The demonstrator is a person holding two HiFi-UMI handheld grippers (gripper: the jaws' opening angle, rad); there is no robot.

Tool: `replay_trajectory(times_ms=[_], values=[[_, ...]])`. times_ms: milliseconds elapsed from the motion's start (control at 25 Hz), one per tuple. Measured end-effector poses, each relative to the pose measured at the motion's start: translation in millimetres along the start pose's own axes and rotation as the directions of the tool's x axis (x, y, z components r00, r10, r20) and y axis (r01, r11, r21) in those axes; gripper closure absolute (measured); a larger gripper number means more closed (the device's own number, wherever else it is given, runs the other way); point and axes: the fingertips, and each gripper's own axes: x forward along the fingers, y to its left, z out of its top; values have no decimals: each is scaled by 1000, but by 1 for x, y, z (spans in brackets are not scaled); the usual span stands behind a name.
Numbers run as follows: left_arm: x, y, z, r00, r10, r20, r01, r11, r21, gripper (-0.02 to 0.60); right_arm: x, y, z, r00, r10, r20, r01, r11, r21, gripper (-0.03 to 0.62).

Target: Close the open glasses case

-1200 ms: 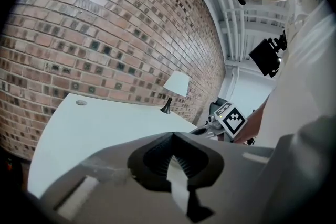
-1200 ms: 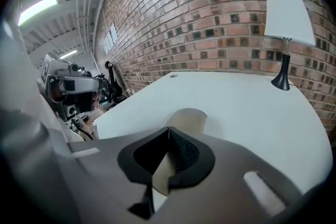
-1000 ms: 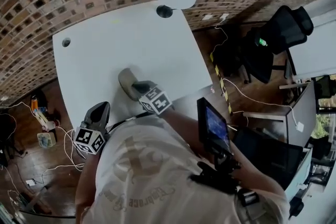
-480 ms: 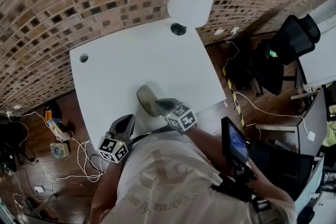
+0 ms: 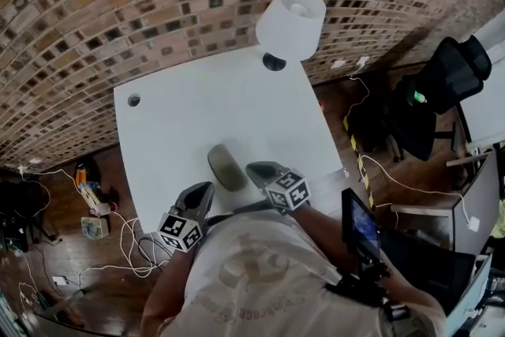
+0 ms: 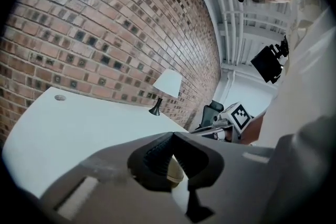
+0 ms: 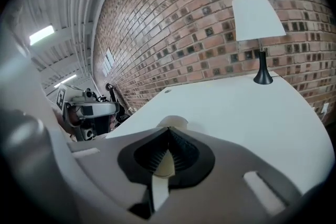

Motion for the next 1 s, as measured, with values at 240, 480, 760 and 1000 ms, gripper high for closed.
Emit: replay_trajectory(times_ms=[240,480,760,1000], values=[[37,-25,4,997,77,18,-76,997,-24,575,-33,-33,2,997,80,-12,-80,997,7,586],[63,-50,13,989,147,36,-145,988,-52,575,-56,-53,14,984,177,-15,-178,981,-81,586],[79,-90,4,957,281,78,-275,959,-69,575,-91,-47,11,931,362,-52,-366,918,-155,586],[94,-127,-19,915,390,108,-380,920,-98,575,-121,-51,5,873,480,-89,-488,852,-193,586]])
